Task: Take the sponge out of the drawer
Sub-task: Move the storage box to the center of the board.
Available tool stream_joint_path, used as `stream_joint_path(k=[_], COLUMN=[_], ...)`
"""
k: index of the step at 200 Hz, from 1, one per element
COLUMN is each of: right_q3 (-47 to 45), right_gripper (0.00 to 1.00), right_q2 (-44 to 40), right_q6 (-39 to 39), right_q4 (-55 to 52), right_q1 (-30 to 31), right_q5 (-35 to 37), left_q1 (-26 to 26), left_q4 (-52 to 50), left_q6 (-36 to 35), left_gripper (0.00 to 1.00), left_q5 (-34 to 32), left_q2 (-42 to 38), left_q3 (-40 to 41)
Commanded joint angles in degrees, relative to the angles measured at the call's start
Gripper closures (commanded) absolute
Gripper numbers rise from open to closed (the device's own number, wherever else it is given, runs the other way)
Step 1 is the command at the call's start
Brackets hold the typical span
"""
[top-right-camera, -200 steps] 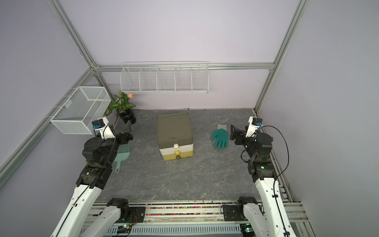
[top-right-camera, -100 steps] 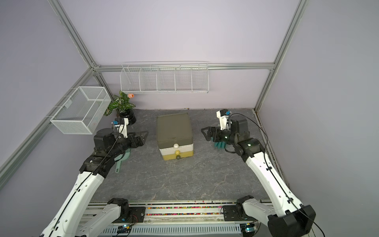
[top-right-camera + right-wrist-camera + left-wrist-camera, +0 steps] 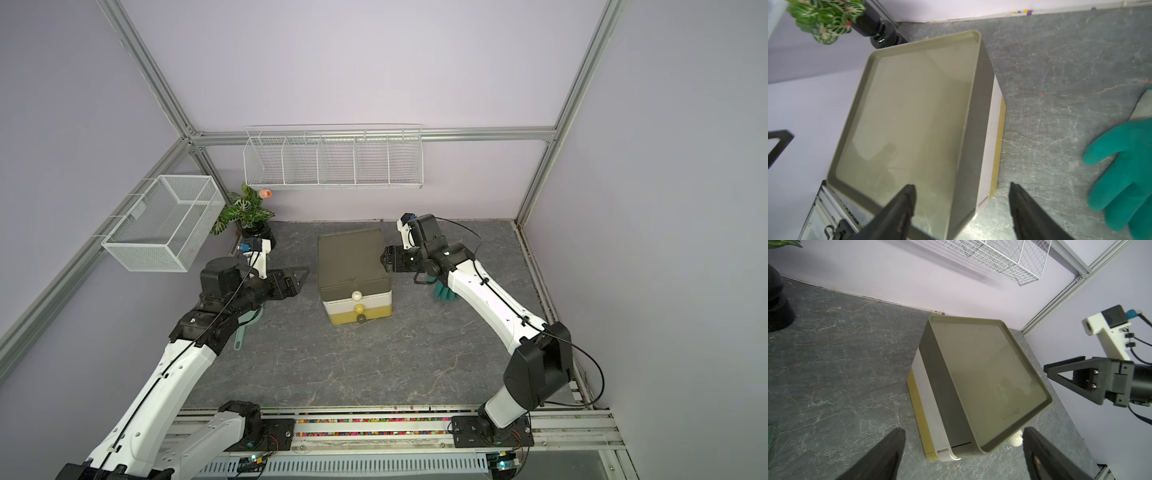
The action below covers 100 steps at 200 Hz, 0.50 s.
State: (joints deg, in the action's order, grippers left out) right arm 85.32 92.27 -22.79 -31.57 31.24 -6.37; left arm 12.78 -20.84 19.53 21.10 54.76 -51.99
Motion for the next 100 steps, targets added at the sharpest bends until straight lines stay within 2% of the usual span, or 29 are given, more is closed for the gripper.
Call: stream_joint_path(k=[1, 24, 46, 60, 77, 100], right_q3=[2.5, 3.9, 5.1, 5.1, 5.3, 6.5], right_gripper=[0.36, 0.41, 0.59, 0.63, 0.74, 0.75], right_q2=[1.5, 3.5, 5.1, 5.4, 5.4, 6.3], right_q6=[-0.9, -1.4, -2.6, -3.0, -3.5, -3.8], right_q4=[-1.9, -2.3, -2.8, -2.2, -1.5, -2.0], right_q1=[1.0, 1.3, 1.3, 1.4, 1.4, 1.4], right_q5=[4.0, 5.7, 6.7, 6.8, 7.2, 7.3], left_q1=[0.3, 0.3, 0.5, 0.7, 1.2, 1.9], left_q4=[1.3, 1.8, 2.3, 3.0, 3.7, 3.8], left_q6=[0.5, 0.5, 1.0, 1.3, 1.4, 1.6], left_gripper=[0.08, 0.08, 0.08, 0.08, 0.08, 0.09], left_q5=[1.0, 1.1, 1.3, 1.7, 1.9, 1.8], left_q2=[-0.7, -0.6, -0.5, -0.4, 0.0, 0.6], left_q3=[-1.3, -0.9, -0.7, -0.5, -0.5, -0.8])
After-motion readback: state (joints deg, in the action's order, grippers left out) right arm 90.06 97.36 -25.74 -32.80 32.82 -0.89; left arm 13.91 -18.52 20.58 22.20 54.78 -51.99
